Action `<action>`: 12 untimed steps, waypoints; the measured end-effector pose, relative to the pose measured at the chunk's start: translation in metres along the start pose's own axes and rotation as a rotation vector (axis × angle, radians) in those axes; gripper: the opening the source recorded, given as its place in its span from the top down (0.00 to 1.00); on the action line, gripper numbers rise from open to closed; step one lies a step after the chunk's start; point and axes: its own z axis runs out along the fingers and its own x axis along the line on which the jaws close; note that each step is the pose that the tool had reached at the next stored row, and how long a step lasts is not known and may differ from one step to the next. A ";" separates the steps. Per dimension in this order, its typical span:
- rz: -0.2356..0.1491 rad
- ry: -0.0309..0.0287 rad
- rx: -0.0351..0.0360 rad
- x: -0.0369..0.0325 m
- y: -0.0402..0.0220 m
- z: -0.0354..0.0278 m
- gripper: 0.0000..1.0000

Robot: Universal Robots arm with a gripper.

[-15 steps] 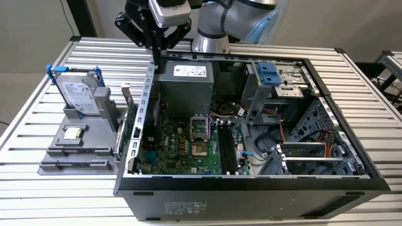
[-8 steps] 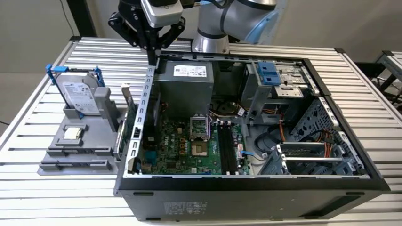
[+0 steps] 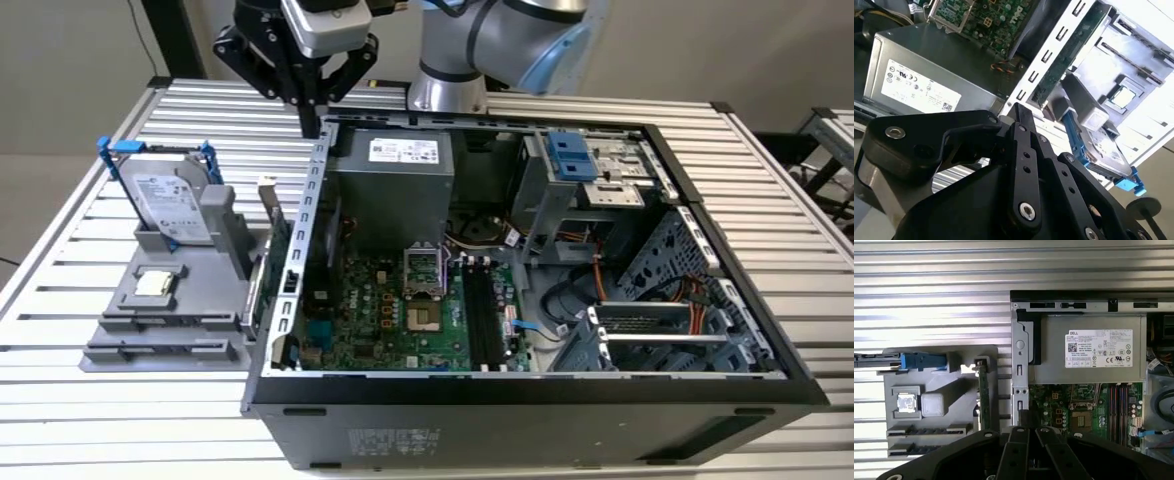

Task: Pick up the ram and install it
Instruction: 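Reach for the ram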

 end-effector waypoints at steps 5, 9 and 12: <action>-0.019 0.0010 -0.0003 0.0081 -0.0003 -0.0002 1.00; -0.022 0.0011 -0.0004 0.0143 -0.0005 -0.0003 1.00; -0.022 0.0011 -0.0004 0.0183 -0.0006 -0.0004 1.00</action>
